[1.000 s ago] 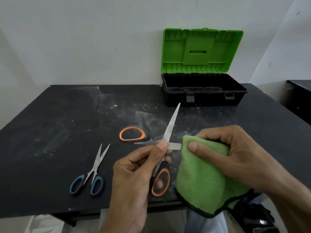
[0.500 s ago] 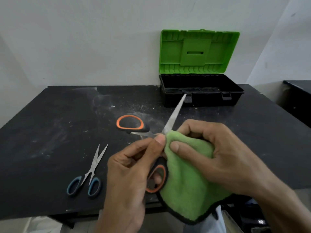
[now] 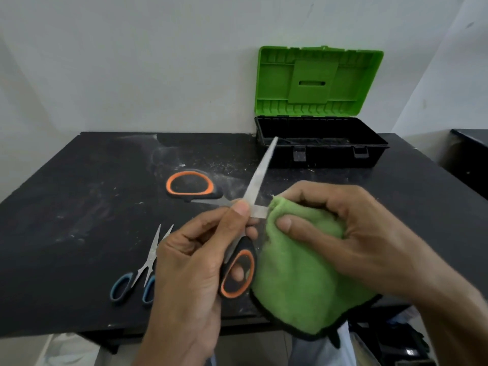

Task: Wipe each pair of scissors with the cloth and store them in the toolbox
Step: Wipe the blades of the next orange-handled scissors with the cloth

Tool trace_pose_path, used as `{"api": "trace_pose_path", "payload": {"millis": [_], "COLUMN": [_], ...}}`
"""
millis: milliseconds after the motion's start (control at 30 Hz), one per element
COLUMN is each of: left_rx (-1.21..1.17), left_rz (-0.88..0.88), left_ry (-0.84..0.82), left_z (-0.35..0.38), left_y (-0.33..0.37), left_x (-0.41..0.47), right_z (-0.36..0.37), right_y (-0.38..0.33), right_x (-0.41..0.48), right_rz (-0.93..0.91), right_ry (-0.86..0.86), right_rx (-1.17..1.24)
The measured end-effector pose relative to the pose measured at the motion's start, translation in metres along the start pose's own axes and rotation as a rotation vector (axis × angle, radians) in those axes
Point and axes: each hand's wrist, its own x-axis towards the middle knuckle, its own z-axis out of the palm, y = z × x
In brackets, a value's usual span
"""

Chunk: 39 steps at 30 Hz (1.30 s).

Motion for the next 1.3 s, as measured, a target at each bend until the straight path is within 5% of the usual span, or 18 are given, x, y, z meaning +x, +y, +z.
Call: {"api": "trace_pose_path", "payload": {"millis": [233,500,933,1300], "left_rx": [0.031,0.096,0.013,0.004], "left_rz": [0.049,0.055,-0.036,-0.033], "left_ry": [0.018,-0.069,-0.044,0.021], "left_z": [-0.012,-0.001,0.002,-0.003], "left_y": [0.015,0.004,-0.002,0.012], "left_x": [0.002,-0.005,-0.009,-0.004], "right_z": [-0.018,-0.014,0.008,-0.005], "right_y": [0.004,-0.007,-0.008,-0.008], "right_x": [-0.001,0.0,0.001,0.001], "right_rz": [0.038,0.103,-0.045,-0.069], "right_ry": [0.052,-0.116,-0.042,-0.029], "right_rx": [0.052,0.136,-0.214,-0.274]}}
